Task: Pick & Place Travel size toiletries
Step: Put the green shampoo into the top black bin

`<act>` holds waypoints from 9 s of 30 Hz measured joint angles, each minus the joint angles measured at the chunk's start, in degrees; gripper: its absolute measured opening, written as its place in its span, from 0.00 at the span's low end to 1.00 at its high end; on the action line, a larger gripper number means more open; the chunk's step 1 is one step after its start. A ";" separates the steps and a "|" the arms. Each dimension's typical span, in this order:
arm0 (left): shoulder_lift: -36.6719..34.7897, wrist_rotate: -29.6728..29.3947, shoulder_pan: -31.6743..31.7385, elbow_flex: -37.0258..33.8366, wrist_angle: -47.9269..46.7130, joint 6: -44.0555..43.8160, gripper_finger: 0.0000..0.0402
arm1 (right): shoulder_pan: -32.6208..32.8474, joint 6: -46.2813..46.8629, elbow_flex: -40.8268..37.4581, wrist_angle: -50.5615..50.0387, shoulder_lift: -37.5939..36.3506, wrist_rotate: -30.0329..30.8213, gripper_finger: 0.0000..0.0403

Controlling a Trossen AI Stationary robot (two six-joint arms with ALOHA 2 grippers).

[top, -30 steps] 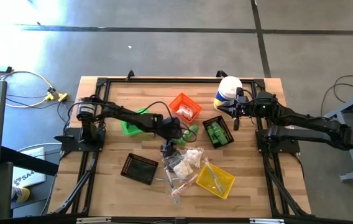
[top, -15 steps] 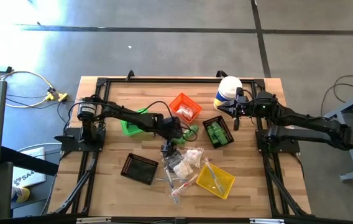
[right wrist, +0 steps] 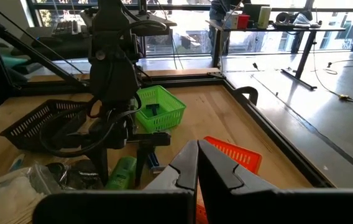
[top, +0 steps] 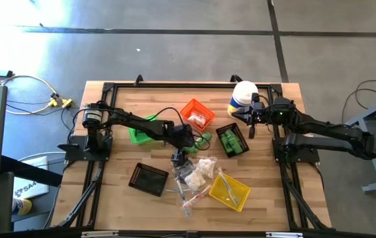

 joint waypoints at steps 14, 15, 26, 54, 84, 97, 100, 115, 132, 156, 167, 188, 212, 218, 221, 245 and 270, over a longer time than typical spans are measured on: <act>0.06 0.59 -0.09 -0.07 0.13 0.00 0.46 | 0.00 -0.01 0.00 0.00 -0.01 0.02 0.01; 0.06 0.59 -0.09 -0.07 0.15 0.00 0.45 | 0.00 0.00 0.00 0.00 -0.01 0.02 0.01; 0.08 0.26 -0.09 -0.07 0.47 -3.80 0.45 | 0.00 -0.01 0.00 -0.02 -0.01 0.02 0.01; 0.15 1.77 -0.04 -0.13 2.06 -4.50 0.45 | 0.00 0.43 0.00 -0.02 0.01 0.24 0.01; -4.08 1.36 -0.04 -0.17 -1.00 -4.01 0.45 | 0.00 0.65 0.00 0.00 0.02 -0.02 0.01; -18.43 -0.35 4.63 -0.17 -2.77 0.20 0.45 | -0.02 0.45 0.00 3.79 0.02 -0.05 0.01; -21.59 -0.10 6.13 -0.43 -2.28 0.18 0.45 | -0.02 0.74 0.00 4.35 0.02 -0.69 0.01; -22.41 6.15 3.20 -23.09 46.54 -10.27 0.45 | 0.04 3.70 0.00 5.52 6.19 -12.81 0.01; -22.43 5.30 3.30 -30.14 62.55 -13.33 0.45 | 11.06 8.37 0.00 33.25 28.42 -7.81 0.01; -22.47 2.19 3.32 -30.10 66.00 -11.84 0.45 | 12.47 3.44 0.00 43.34 32.55 0.17 0.15; -22.47 2.21 3.32 -30.10 65.99 -11.78 0.45 | 16.38 5.67 0.04 51.58 39.25 7.42 0.57; -22.47 2.89 3.30 -30.10 65.86 -11.82 0.45 | 19.17 11.65 9.97 60.49 56.95 7.68 0.79; -22.41 3.06 3.26 -30.08 65.32 -11.85 0.45 | 19.47 9.18 14.62 58.29 59.53 6.21 0.58; -22.41 3.08 3.26 -30.08 65.29 -11.86 0.45 | 19.45 9.20 14.62 57.98 59.53 6.26 0.48; -22.41 3.05 3.26 -30.08 65.31 -12.05 0.45 | 19.45 9.08 14.62 57.90 59.51 6.45 0.44; -22.52 0.41 3.27 -28.84 60.89 -10.32 0.45 | 19.45 9.54 14.47 57.19 59.51 7.02 0.40; -24.72 1.84 3.30 -13.25 26.80 -3.10 0.62 | 18.80 9.22 14.59 10.89 33.22 18.11 0.39</act>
